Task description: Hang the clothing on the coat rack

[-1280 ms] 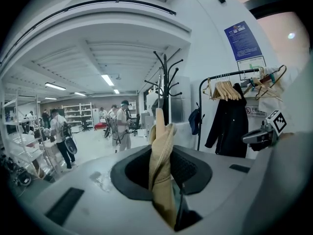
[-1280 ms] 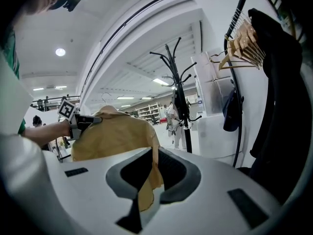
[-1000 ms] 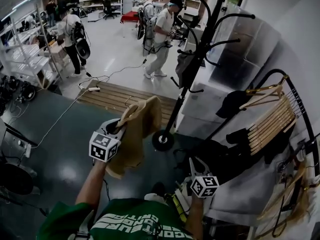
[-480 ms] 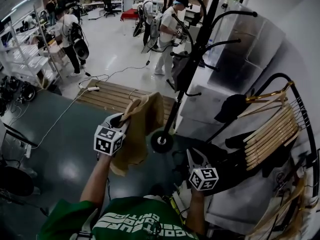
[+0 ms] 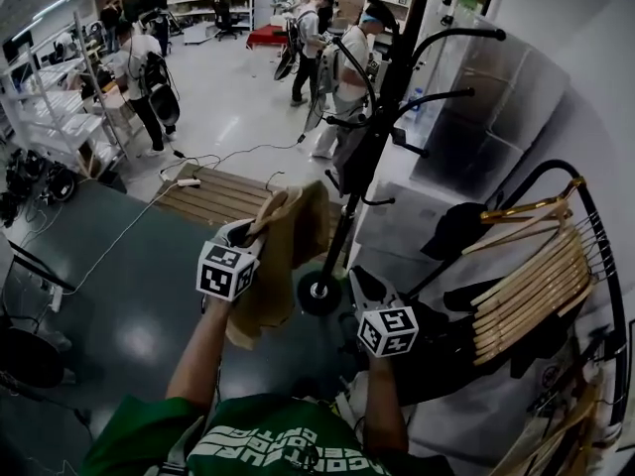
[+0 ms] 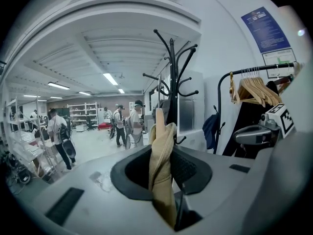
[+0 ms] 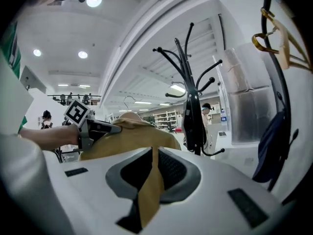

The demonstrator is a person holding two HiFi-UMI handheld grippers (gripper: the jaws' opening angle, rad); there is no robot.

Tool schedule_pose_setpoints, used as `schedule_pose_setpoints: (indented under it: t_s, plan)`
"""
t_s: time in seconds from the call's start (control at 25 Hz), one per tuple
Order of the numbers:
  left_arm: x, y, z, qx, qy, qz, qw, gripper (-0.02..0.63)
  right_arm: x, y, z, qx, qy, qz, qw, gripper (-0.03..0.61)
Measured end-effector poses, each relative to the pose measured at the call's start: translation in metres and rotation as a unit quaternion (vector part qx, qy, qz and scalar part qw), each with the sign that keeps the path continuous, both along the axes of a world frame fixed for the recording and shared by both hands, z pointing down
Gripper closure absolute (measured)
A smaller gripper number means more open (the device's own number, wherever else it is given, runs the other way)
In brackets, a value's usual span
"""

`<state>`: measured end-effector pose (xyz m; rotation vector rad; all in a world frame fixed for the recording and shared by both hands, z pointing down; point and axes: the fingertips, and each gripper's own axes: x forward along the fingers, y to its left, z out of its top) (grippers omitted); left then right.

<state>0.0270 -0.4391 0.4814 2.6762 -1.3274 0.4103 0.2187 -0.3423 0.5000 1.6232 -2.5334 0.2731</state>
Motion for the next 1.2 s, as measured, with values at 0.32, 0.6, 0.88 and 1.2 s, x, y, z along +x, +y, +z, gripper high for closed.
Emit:
schedule_pose_setpoints:
  t_s: [0.32, 0.6, 0.88, 1.2]
  plan:
    - [0.033, -0.021, -0.029, 0.014, -0.001, 0.002, 0.9999, 0.529, 0.017, -0.021, -0.033, 0.033, 0.002, -0.012, 0.999, 0.537]
    - [0.055, -0.047, -0.04, 0.007, -0.01, -0.003, 0.9999, 0.529, 0.039, -0.028, -0.037, 0.031, -0.001, 0.003, 1.0, 0.537]
    - [0.076, -0.076, -0.046, -0.001, -0.018, 0.003, 0.9998, 0.529, 0.036, -0.042, -0.041, 0.029, 0.012, -0.005, 0.999, 0.537]
    - [0.095, -0.103, -0.047, -0.012, -0.022, 0.011, 0.9996, 0.529, 0.028, -0.065, -0.043, 0.026, 0.014, -0.007, 1.0, 0.537]
